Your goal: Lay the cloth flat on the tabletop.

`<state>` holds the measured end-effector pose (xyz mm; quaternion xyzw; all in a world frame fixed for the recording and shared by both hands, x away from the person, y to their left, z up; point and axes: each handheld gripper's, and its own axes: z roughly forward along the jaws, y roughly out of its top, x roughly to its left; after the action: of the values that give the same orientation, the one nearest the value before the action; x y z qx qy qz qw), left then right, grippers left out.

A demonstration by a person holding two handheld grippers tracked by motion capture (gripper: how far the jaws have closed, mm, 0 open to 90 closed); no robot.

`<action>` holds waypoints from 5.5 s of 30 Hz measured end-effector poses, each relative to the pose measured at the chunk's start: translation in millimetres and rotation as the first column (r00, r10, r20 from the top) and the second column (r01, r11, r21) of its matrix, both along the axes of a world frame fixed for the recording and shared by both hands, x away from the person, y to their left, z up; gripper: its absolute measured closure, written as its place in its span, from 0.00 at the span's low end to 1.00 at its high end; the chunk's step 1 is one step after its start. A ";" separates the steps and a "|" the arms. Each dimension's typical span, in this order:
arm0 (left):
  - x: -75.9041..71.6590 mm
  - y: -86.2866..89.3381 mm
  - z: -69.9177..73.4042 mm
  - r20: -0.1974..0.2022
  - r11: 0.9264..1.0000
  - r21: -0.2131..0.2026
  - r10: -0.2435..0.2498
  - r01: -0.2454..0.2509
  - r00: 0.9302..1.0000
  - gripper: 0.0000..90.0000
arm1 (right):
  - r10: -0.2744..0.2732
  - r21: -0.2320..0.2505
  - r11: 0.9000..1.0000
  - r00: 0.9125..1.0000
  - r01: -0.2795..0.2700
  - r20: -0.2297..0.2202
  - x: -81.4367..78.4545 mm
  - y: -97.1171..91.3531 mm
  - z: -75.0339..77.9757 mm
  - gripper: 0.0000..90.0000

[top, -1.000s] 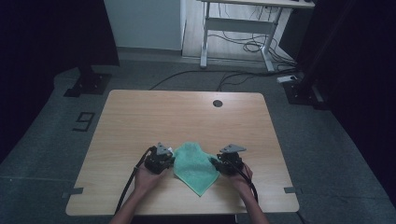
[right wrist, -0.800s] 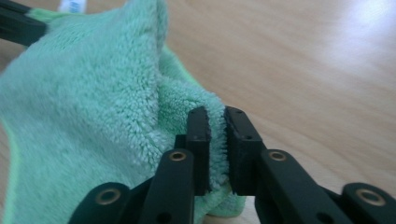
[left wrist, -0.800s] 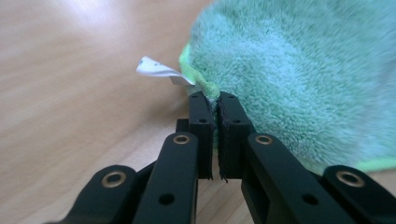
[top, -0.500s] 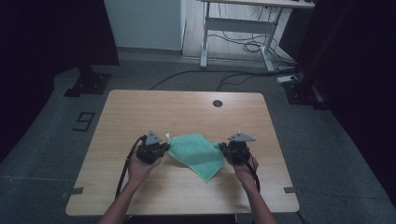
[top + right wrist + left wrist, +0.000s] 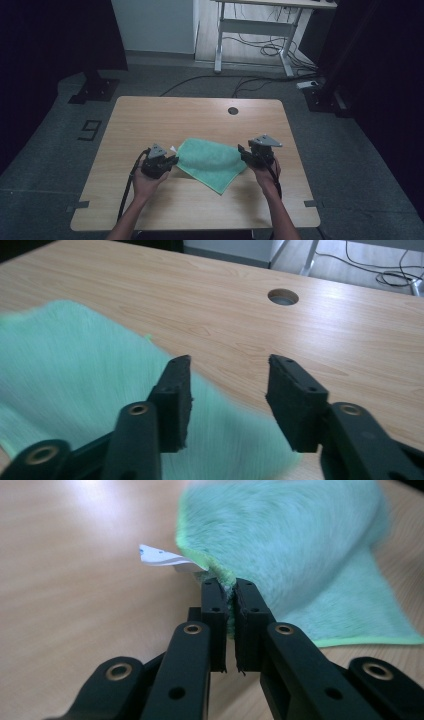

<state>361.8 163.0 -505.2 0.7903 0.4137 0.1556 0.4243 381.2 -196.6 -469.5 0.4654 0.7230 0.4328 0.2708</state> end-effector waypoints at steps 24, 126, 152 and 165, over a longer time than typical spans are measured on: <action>-6.9 2.9 -20.5 -0.053 1.000 0.004 0.010 -0.010 0.999 0.93 | 0.304 0.028 0.952 0.924 -0.306 -0.232 -68.1 41.0 -73.0 0.44; -49.5 -7.1 -25.2 -0.061 0.997 -0.063 -0.052 0.048 0.997 0.74 | 0.232 0.040 0.973 0.958 -0.228 -0.169 -73.1 -4.2 -70.1 0.68; 63.1 -55.8 -36.5 -0.155 0.996 0.044 -0.075 0.083 0.985 0.67 | 0.173 -0.037 0.982 0.953 -0.188 -0.248 10.9 32.3 -77.1 0.46; 7.1 -44.7 -39.7 -0.119 0.998 0.043 -0.050 0.055 0.992 0.67 | 0.250 -0.045 0.962 0.936 -0.269 -0.249 -26.0 20.8 -76.3 0.46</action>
<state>369.0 118.3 -545.0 0.8182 0.4135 0.1069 0.3849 355.2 -175.8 -545.8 0.4039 0.8221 0.3762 0.1397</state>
